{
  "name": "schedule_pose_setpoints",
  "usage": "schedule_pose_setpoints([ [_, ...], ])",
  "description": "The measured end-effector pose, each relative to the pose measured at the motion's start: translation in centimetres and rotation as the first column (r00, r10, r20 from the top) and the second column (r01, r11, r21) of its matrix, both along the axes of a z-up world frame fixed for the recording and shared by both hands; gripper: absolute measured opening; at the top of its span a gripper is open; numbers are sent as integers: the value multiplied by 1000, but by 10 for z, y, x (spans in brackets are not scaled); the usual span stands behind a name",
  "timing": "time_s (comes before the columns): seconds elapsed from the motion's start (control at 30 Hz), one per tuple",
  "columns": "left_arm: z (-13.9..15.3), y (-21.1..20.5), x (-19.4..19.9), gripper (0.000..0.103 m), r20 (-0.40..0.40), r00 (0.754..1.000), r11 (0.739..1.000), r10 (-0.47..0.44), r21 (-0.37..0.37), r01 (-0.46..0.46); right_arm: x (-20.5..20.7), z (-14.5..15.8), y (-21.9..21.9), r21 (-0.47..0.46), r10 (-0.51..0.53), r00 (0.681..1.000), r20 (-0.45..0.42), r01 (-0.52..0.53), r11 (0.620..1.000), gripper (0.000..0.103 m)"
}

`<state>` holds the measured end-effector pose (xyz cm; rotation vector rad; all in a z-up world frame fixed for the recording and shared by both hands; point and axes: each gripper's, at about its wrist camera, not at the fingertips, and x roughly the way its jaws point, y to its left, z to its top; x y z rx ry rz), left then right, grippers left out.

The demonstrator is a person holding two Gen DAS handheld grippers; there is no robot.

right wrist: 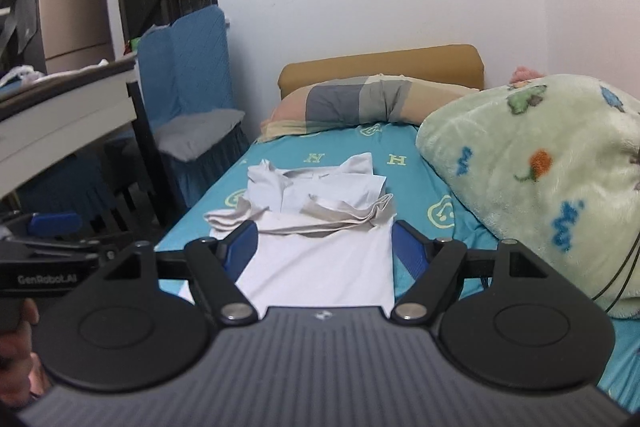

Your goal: Fold clothes

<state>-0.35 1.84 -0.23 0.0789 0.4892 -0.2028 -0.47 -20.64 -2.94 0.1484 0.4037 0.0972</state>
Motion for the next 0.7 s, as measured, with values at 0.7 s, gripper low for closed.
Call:
schedule_pose_setpoints([
  [0.7,-22,17,28,99,-224,974,988,38,-140,-71,20,-38,-17,166,-44,980,-196,77,983,76],
])
